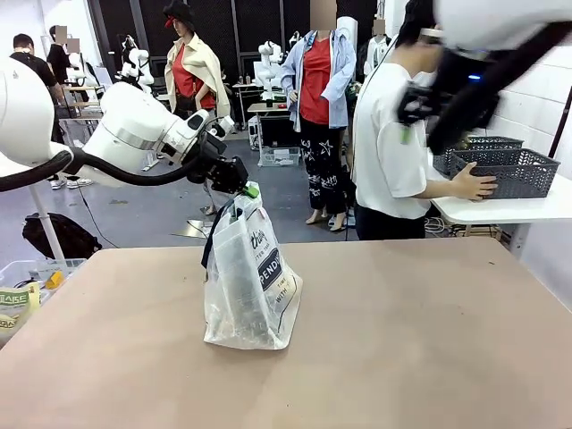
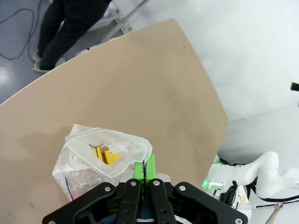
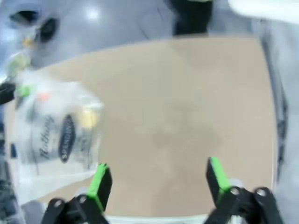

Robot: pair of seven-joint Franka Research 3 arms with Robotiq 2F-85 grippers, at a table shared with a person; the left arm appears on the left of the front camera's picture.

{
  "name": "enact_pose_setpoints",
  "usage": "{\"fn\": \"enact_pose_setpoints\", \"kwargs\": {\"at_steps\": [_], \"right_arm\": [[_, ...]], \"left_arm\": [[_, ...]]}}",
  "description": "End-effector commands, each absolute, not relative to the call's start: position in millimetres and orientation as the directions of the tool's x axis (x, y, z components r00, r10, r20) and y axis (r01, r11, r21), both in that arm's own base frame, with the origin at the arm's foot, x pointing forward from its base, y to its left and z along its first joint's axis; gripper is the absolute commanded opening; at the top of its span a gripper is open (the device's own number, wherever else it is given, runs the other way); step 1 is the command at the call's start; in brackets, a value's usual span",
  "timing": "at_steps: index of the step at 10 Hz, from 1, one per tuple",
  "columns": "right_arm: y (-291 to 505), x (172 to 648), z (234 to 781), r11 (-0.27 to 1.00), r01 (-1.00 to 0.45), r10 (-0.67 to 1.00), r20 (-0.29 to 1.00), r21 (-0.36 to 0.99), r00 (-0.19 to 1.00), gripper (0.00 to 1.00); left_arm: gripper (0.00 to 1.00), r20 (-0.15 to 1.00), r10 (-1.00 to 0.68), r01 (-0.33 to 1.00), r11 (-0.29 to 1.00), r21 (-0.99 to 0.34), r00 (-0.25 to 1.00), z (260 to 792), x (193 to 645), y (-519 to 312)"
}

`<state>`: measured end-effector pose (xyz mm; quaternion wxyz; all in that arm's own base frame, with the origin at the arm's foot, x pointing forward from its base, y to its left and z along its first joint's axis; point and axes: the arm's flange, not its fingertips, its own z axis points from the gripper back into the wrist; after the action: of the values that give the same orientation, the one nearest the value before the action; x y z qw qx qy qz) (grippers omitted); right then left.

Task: Transfer purchased items from the store into the shopping bag.
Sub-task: Move the Reusable shopping bag to the right side of the table.

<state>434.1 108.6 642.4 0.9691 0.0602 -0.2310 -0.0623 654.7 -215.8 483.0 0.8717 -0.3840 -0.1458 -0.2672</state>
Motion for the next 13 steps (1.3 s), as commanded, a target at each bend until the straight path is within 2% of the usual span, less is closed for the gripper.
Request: {"fn": "enact_pose_setpoints", "kwargs": {"at_steps": [1, 3, 5, 6, 11, 13], "right_arm": [[47.8, 430.8, 605.5, 0.847, 0.455, -0.528, 0.342, 0.275, 0.777, 1.0], [-11.2, 422.1, 571.6, 0.722, 0.617, -0.688, 0.233, 0.312, 0.687, 1.0], [-47.5, 417.6, 538.0, 0.582, 0.714, -0.805, 0.149, 0.389, 0.574, 1.0], [-43.9, 424.6, 562.1, 0.731, 0.63, -0.681, 0.21, 0.264, 0.702, 1.0], [-43.9, 424.6, 562.1, 0.731, 0.63, -0.681, 0.21, 0.264, 0.702, 1.0], [-43.9, 424.6, 562.1, 0.731, 0.63, -0.681, 0.21, 0.264, 0.702, 1.0]], "left_arm": [[0.0, 0.417, -0.391, 0.569, 0.629, -0.53, 0.821, 477.5, 649.6, -224.8], [0.0, 0.435, -0.404, 0.589, 0.635, -0.5, 0.805, 480.9, 649.8, -225.1], [0.0, 0.443, -0.393, 0.577, 0.687, -0.441, 0.806, 483.7, 647.4, -223.9], [0.0, 0.448, -0.408, 0.59, 0.689, -0.421, 0.796, 487.1, 646.1, -221.7], [0.0, 0.571, -0.23, 0.47, 0.823, -0.319, 0.788, 549.3, 583.6, -147.0], [0.0, 0.604, -0.082, 0.339, 0.883, -0.324, 0.793, 566.2, 551.3, -86.7]]}}
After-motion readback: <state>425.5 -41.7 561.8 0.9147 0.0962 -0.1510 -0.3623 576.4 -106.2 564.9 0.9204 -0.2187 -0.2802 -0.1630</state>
